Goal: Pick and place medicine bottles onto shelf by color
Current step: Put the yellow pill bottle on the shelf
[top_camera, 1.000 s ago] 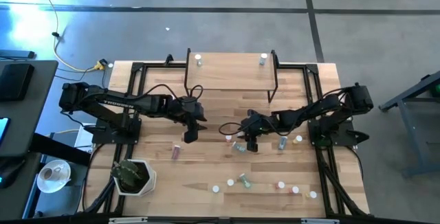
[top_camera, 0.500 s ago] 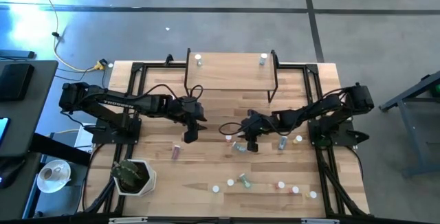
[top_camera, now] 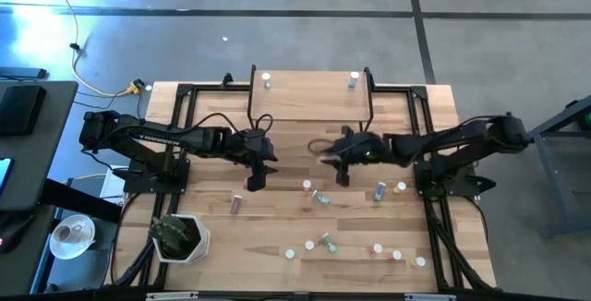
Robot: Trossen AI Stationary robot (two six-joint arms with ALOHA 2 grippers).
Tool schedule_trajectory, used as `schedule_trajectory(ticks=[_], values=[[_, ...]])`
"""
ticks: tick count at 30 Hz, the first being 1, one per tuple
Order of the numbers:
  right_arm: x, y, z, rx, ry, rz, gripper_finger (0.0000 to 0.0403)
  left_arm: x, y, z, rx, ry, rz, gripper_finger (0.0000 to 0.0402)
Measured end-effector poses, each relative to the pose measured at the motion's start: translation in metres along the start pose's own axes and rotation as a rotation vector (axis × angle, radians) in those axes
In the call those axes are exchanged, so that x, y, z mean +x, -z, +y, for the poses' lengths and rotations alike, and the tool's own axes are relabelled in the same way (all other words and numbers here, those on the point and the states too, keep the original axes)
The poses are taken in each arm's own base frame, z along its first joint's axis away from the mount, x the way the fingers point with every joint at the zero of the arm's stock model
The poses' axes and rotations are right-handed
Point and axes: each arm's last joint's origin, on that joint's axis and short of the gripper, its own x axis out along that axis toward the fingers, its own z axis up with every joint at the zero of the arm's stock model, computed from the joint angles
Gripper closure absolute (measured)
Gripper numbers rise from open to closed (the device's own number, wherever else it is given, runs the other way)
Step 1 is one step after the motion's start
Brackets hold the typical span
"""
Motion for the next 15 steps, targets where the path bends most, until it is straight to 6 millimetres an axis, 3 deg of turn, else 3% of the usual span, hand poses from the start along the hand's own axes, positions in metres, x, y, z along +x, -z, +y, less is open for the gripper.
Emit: schedule_trajectory(ticks=[8,15], values=[[-0.026,-0.053,-0.033,-0.061,0.117,-0.192,0.0299,0.0,0.0,0.0,0.034,0.0,-0.004,0.0243],[-0.042,-0.091,-0.074,-0.07,0.262,-0.177,0.0299,0.0,-0.002,0.0,0.043,-0.001,-0.015,0.0243]])
